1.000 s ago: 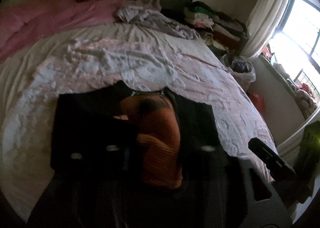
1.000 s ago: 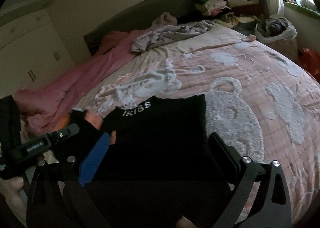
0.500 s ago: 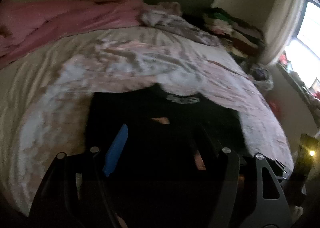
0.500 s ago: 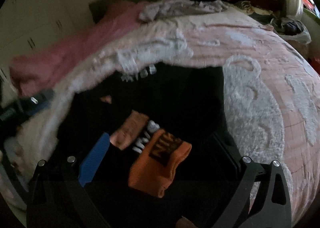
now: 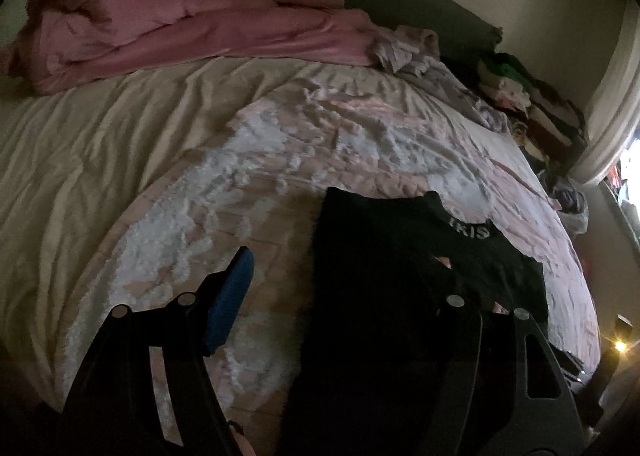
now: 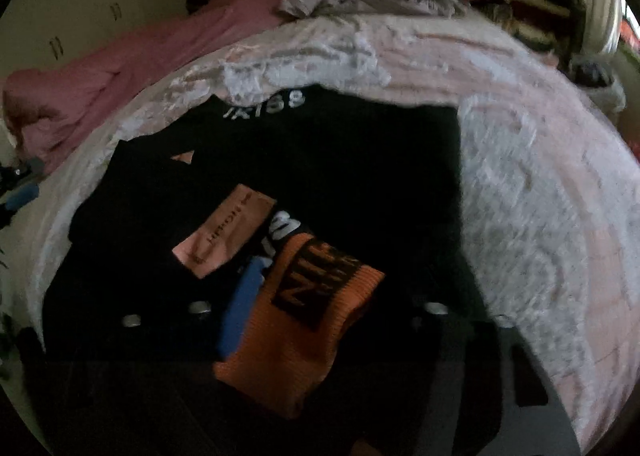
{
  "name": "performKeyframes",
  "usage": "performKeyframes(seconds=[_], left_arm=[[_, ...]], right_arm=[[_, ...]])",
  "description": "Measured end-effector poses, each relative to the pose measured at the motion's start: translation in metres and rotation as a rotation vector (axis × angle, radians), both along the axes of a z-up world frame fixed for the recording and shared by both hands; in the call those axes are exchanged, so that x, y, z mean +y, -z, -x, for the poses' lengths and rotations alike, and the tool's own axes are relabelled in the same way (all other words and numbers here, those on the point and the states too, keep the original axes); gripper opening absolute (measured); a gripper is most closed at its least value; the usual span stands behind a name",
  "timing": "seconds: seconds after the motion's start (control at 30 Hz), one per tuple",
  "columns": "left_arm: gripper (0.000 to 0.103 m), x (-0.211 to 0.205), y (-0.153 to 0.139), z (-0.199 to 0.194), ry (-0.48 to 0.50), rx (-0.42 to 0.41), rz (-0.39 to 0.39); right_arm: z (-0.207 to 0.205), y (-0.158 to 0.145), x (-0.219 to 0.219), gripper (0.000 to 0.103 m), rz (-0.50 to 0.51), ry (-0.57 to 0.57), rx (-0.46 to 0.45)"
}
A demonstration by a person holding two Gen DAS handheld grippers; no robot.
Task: Fold small clothes
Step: 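Carry the sleeve across the shirt body with the left gripper and release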
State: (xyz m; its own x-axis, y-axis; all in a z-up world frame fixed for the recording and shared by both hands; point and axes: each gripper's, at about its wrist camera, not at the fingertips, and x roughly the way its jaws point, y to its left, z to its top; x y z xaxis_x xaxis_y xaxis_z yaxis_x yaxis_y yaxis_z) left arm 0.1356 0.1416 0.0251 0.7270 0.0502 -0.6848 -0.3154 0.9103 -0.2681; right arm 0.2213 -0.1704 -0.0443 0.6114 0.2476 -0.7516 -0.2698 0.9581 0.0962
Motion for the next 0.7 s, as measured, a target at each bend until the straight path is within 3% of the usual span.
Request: performKeyframes(seconds=[0.07, 0.13, 0.5, 0.6, 0.7], left_arm=[[0.062, 0.001, 0.002, 0.000, 0.000, 0.000, -0.001], [0.062, 0.001, 0.004, -0.001, 0.003, 0.003, -0.005], [0.062, -0.014, 0.016, -0.018, 0.049, 0.030, -0.023], [0.062, -0.025, 0.016, -0.026, 0.070, 0.035, -0.044], [0.062, -0.039, 0.017, -0.034, 0.100, 0.040, -0.073]], right_arm=[[0.000, -0.007, -0.007, 0.009, -0.043, -0.012, -0.015], [0.000, -0.015, -0.012, 0.009, -0.097, -0.027, -0.030], [-0.009, -0.069, -0.002, 0.009, 0.015, -0.075, -0.235], [-0.018, -0.064, -0.009, 0.009, 0.073, -0.023, -0.244], [-0.026, -0.047, -0.014, 0.009, 0.088, 0.005, -0.192]])
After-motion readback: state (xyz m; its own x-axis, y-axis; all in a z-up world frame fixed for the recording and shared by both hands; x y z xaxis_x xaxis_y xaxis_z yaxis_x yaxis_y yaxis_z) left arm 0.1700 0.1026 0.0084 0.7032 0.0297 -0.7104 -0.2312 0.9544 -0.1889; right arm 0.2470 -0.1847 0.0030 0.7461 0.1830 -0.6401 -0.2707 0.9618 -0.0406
